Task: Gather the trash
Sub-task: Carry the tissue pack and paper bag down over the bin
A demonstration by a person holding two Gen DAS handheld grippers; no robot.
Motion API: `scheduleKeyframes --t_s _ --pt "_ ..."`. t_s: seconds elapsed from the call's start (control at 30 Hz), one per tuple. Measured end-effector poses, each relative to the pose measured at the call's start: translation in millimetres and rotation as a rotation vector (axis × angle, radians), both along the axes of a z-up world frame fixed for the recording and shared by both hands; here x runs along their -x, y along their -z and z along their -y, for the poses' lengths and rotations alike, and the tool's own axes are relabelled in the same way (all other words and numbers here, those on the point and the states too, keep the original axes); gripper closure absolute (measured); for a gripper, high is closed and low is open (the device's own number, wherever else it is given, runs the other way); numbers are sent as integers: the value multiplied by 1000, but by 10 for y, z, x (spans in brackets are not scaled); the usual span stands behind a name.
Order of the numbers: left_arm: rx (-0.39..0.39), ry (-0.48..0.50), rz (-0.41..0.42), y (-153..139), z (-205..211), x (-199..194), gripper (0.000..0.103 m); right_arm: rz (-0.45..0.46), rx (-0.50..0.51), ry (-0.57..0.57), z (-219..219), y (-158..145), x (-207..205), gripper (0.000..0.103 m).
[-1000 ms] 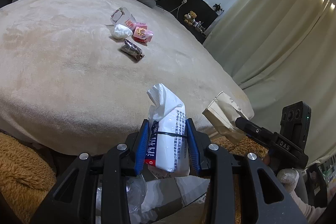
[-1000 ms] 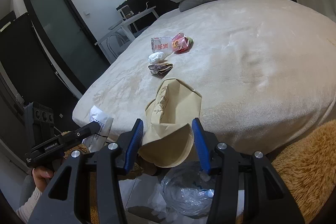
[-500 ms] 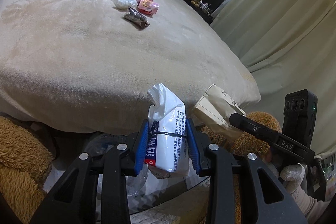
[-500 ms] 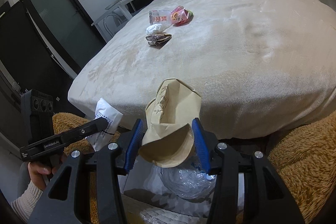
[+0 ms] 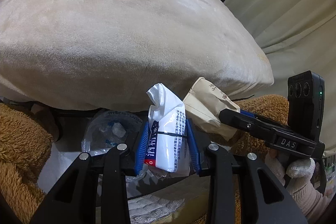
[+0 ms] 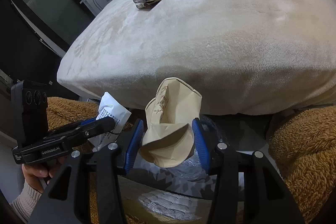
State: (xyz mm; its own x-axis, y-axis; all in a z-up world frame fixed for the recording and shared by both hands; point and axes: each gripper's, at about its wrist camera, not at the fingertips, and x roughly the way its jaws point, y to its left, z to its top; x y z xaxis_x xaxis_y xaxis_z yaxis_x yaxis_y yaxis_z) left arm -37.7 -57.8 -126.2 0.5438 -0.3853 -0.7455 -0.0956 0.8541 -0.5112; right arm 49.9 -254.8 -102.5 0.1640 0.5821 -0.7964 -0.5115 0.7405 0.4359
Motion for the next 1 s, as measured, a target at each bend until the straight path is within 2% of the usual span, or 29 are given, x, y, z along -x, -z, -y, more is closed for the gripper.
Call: scheduleKeyframes --t_s 0.33,0.6,1.0 --pt "-30 10 -121 233 7 -104 69 -120 60 7 -62 286 -96 55" --pt "-4 -14 -239 459 -44 -201 69 -212 104 16 -125 501 -170 55" --pt "-27 -4 -320 638 -25 -226 69 -286 168 21 -231 660 -219 54"
